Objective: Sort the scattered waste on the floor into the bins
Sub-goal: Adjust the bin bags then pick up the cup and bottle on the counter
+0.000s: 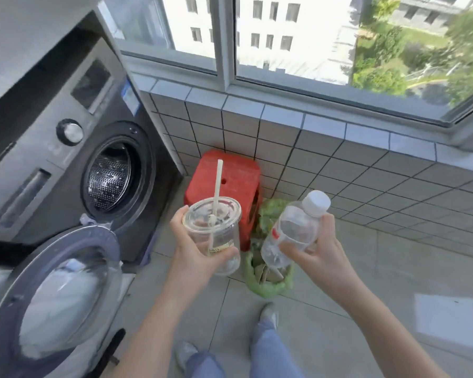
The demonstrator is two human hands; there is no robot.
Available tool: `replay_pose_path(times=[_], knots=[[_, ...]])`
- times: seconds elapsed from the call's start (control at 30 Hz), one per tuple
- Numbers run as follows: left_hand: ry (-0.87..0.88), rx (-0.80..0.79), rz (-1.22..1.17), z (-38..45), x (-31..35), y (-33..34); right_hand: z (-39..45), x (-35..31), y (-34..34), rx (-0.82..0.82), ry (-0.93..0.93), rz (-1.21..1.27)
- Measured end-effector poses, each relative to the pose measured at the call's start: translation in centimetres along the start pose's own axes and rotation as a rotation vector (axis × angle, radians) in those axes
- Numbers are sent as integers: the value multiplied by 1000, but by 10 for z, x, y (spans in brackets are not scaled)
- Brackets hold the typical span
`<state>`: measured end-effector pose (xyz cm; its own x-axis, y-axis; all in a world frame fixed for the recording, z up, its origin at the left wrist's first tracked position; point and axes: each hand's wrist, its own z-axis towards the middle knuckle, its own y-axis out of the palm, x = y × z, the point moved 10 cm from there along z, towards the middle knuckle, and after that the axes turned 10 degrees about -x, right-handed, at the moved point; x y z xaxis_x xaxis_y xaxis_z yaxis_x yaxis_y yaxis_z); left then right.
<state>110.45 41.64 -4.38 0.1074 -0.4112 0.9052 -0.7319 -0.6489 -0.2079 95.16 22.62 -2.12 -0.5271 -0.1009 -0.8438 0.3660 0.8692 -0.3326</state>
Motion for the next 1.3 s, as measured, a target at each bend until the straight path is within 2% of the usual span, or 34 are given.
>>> replay_pose_path(times=[0.2, 0.43, 0.6, 0.77, 1.03, 1.3], knots=[[-66, -21, 57, 61, -18, 81, 40, 64, -68, 49, 77, -5], [-133, -104, 56, 128, -54, 139, 83, 130, -85, 15, 147, 10], [-172, -146, 129, 200, -119, 170, 134, 202, -83, 87, 265, 26], [-197, -172, 245, 269, -197, 204, 202, 281, -66, 185, 273, 155], [-176, -240, 459, 347, -316, 251, 288, 404, -35, 269, 314, 103], [8, -86, 401, 430, -356, 289, 360, 479, -35, 423, 335, -21]])
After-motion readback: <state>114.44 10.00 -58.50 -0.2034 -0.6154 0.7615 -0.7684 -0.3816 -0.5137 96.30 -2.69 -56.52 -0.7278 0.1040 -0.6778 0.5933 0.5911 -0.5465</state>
